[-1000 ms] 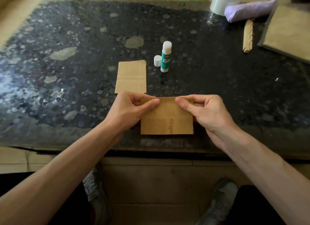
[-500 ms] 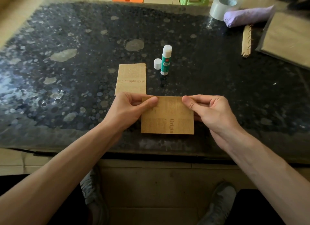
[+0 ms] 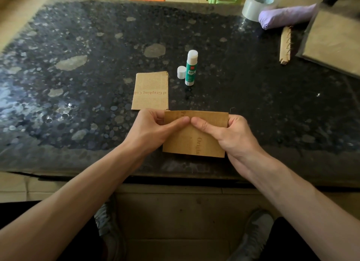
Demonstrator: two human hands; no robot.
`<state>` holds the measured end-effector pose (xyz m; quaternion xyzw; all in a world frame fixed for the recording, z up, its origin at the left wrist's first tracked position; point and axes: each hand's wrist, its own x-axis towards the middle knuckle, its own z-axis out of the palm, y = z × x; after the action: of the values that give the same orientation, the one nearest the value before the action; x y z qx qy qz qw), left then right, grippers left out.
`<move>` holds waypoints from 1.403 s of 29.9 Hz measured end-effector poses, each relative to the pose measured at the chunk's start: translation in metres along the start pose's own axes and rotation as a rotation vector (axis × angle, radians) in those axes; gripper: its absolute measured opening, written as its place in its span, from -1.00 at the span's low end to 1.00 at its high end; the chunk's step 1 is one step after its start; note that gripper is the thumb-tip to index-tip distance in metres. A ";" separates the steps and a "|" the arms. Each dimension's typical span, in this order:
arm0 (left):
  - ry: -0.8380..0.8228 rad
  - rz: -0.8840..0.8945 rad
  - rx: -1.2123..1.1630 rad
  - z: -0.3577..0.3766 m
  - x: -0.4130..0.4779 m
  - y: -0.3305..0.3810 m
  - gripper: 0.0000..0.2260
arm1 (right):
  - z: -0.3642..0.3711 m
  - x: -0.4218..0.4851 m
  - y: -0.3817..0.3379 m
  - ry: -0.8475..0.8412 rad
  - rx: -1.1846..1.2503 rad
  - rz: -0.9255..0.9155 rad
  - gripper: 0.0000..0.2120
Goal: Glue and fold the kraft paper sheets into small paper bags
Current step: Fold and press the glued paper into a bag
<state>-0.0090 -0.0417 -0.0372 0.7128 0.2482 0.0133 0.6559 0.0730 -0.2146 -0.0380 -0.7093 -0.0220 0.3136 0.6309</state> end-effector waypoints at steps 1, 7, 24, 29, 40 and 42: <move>0.016 0.001 0.012 -0.001 0.001 0.000 -0.79 | 0.000 -0.001 0.000 -0.004 0.009 0.003 -0.73; -0.031 -0.040 -0.020 -0.004 0.003 0.001 -0.76 | 0.000 0.005 0.001 0.060 -0.076 -0.043 -0.75; 0.027 -0.039 -0.032 -0.009 0.005 0.007 -0.82 | -0.013 0.011 -0.002 0.093 -0.056 -0.034 -0.70; 0.007 -0.044 -0.074 -0.014 0.006 0.007 -0.86 | -0.017 0.011 -0.004 0.118 -0.043 -0.044 -0.73; -0.114 -0.021 -0.057 0.001 -0.001 0.005 -0.74 | -0.005 0.006 0.000 0.096 -0.065 -0.010 -0.62; -0.083 -0.022 -0.050 0.002 -0.001 0.003 -0.76 | -0.006 0.004 0.000 0.063 -0.041 -0.026 -0.67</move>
<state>-0.0079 -0.0435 -0.0347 0.6933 0.2283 -0.0173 0.6833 0.0793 -0.2178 -0.0394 -0.7312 -0.0177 0.2823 0.6207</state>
